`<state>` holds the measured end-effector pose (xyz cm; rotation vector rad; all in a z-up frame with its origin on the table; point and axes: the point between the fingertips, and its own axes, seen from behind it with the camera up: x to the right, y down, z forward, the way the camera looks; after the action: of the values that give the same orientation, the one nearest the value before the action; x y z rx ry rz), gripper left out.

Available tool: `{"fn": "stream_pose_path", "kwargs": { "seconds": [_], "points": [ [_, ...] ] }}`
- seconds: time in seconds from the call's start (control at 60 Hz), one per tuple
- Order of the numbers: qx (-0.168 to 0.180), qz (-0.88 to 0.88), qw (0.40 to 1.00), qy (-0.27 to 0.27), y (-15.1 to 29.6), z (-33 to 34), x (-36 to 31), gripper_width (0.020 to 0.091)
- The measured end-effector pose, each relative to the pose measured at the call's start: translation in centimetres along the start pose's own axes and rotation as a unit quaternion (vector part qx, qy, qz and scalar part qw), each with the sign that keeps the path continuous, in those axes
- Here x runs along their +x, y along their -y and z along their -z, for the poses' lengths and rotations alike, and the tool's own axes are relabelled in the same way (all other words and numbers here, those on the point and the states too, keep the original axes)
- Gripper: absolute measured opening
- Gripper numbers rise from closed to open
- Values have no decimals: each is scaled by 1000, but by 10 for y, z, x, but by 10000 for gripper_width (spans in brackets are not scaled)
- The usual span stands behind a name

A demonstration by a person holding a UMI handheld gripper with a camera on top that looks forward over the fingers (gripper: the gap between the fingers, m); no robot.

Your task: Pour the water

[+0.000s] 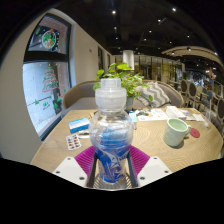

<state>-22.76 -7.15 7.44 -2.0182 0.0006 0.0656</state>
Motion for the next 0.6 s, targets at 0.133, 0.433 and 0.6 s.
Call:
{"fn": "stream_pose_path", "kwargs": {
  "seconds": [0.133,0.433,0.6],
  "points": [
    [0,11,1000,3,3,0,-3,368],
    [22,-97,993,68,80,9,-13,330],
    [28,-354,918,175,147,-1,0,329]
  ]
}}
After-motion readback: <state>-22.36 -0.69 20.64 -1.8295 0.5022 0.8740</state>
